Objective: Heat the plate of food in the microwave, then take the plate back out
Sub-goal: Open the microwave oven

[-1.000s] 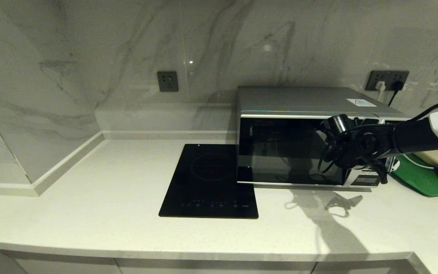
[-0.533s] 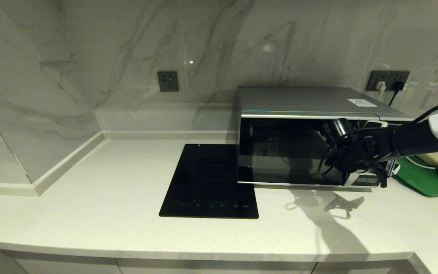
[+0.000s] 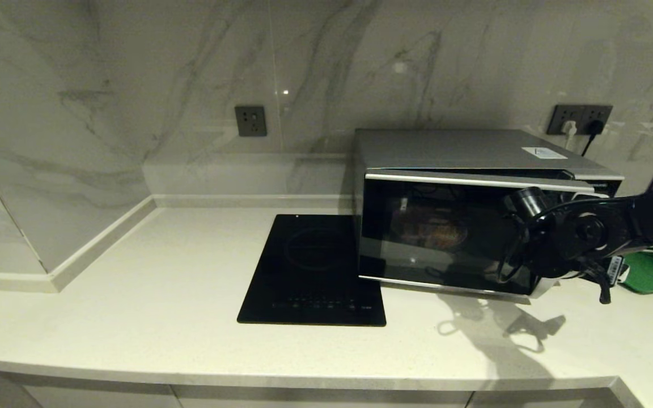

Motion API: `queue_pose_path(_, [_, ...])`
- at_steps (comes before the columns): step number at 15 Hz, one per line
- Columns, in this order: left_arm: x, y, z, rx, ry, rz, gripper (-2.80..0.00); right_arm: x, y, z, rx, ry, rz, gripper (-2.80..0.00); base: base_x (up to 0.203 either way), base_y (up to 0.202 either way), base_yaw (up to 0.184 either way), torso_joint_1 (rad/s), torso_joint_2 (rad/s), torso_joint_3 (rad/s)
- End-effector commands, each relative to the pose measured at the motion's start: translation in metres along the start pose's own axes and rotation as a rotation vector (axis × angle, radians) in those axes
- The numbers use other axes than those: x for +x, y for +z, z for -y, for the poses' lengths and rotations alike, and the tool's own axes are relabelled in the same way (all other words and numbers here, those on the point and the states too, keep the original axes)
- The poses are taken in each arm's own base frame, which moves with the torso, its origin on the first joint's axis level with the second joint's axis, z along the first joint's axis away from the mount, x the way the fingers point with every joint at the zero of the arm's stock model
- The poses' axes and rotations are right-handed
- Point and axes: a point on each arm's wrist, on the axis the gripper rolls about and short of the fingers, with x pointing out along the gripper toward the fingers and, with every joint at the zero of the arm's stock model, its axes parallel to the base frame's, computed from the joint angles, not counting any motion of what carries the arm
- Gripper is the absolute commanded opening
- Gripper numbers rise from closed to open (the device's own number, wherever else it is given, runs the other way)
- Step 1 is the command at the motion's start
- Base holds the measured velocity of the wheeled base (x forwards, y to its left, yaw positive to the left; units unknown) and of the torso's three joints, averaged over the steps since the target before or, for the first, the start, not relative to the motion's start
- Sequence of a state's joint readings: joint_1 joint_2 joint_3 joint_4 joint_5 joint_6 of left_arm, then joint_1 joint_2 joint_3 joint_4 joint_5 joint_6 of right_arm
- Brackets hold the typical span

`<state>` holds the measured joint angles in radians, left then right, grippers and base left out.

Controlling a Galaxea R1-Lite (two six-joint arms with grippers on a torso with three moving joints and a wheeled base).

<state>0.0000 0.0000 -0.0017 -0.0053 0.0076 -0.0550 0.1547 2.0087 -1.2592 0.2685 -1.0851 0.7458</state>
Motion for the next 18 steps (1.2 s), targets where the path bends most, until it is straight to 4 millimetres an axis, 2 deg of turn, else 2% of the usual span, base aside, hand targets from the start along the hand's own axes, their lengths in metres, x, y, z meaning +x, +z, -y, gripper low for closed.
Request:
queue_pose_path(1, [0.000,0.000,0.000,0.000,0.000,0.001,-2.80,-0.013,0.004,0.007,0.018,0.033,0.009,0.00,0.000,0.000,0.000,0.000,0.00,0.000])
queue_pose_path(3, [0.000,0.000,0.000,0.000,0.000,0.001,-2.80,-0.034,0.001,0.008,0.003,0.135,-0.021,0.00,0.000,0.000,0.000,0.000,0.00,0.000])
queue_pose_path(5, [0.000,0.000,0.000,0.000,0.000,0.001,-2.80,-0.071,0.001,0.019,-0.011,0.276,-0.035,0.00,0.000,0.000,0.000,0.000,0.00,0.000])
queue_pose_path(6, [0.000,0.000,0.000,0.000,0.000,0.001,-2.80,-0.093,0.004,0.030,-0.016,0.359,-0.037,-2.80,0.000,0.000,0.000,0.000,0.00,0.000])
queue_pose_path(9, [0.000,0.000,0.000,0.000,0.000,0.001,-2.80,-0.153,0.015,0.078,-0.029,0.617,-0.053,-2.80,0.000,0.000,0.000,0.000,0.00,0.000])
queue_pose_path(12, [0.000,0.000,0.000,0.000,0.000,0.001,-2.80,-0.180,0.043,0.124,-0.017,0.877,-0.127,-2.80,0.000,0.000,0.000,0.000,0.00,0.000])
queue_pose_path(13, [0.000,0.000,0.000,0.000,0.001,0.001,-2.80,-0.183,0.056,0.131,-0.004,0.923,-0.144,-2.80,0.000,0.000,0.000,0.000,0.00,0.000])
queue_pose_path(15, [0.000,0.000,0.000,0.000,0.000,0.001,-2.80,-0.177,0.087,0.129,0.063,0.915,-0.151,-2.80,0.000,0.000,0.000,0.000,0.00,0.000])
queue_pose_path(16, [0.000,0.000,0.000,0.000,0.000,0.001,-2.80,-0.167,0.100,0.118,0.088,0.876,-0.162,-2.80,0.000,0.000,0.000,0.000,0.00,0.000])
queue_pose_path(18, [0.000,0.000,0.000,0.000,0.000,0.001,-2.80,-0.147,0.113,0.095,0.101,0.823,-0.199,-2.80,0.000,0.000,0.000,0.000,0.00,0.000])
